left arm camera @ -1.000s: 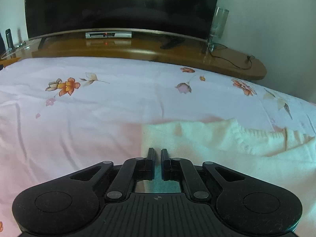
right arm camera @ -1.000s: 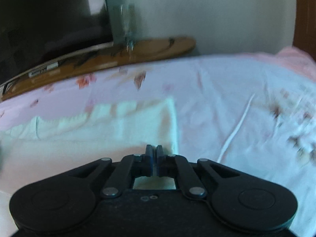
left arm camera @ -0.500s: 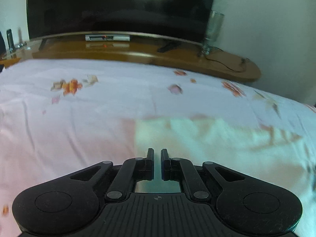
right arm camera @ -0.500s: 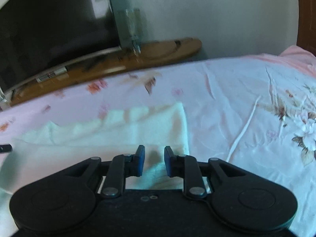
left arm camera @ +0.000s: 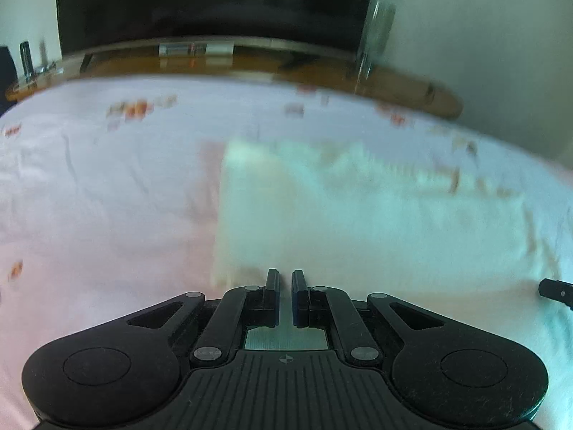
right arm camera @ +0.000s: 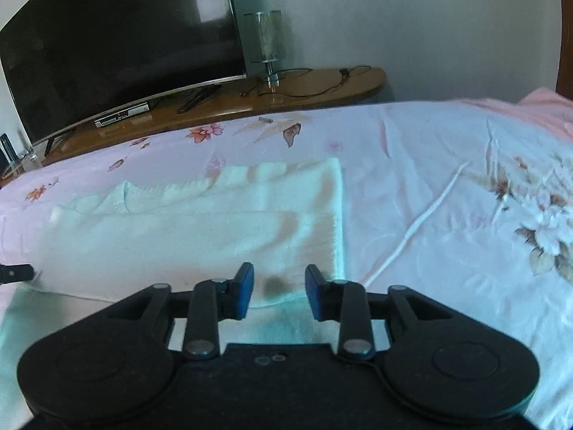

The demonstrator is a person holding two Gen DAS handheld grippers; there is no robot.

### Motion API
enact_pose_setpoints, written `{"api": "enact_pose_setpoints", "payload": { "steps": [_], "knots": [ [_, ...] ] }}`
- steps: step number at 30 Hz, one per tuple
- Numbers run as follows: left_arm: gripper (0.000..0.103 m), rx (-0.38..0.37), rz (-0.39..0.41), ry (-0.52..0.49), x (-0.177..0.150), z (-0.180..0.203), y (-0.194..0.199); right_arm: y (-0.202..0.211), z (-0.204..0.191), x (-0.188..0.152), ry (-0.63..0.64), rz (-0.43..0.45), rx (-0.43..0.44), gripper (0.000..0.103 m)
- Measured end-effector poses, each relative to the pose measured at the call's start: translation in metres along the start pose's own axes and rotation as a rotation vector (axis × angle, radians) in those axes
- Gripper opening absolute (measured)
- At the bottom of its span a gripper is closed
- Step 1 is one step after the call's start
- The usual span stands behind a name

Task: Fold small clothes
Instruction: 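Open the right tool and smooth the folded sweater edge with it, then move both open tools down to the ribbed hem of the sweater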

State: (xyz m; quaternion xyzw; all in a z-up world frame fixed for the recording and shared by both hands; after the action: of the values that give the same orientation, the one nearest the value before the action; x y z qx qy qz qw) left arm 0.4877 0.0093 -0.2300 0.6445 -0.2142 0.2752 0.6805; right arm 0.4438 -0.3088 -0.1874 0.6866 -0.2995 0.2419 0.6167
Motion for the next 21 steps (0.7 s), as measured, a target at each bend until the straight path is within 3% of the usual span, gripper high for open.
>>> {"api": "enact_pose_setpoints", "payload": {
  "steps": [2, 5, 9, 21],
  "knots": [
    [0.004, -0.003, 0.0, 0.044, -0.006, -0.002, 0.009, -0.006, 0.003, -0.008, -0.028, -0.058, 0.02, 0.034],
    [0.004, -0.025, 0.022, 0.044, -0.014, 0.001, 0.037, 0.025, 0.007, 0.001, -0.035, 0.02, 0.043, 0.036],
    [0.004, -0.053, 0.011, 0.034, -0.038, -0.001, 0.069, 0.073, 0.009, -0.007, -0.03, 0.06, 0.051, 0.039],
    [0.005, -0.065, -0.08, -0.024, -0.137, -0.015, 0.143, 0.168, -0.006, -0.115, -0.002, -0.006, -0.011, 0.044]
  ]
}}
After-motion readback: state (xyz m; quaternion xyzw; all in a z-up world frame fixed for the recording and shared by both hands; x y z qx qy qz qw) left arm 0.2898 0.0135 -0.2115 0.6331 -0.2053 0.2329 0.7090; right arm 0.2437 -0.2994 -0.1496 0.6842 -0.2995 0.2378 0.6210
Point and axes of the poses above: each gripper's, at about its wrist camera, not at the fingertips, and y roughly against the way its jaws point, z to its right, x to its top, the point moved 9 cm from there along -y, roughly the way its jaws point, and after that the axes turned 3 degrees about x, right-handed, at the moved point
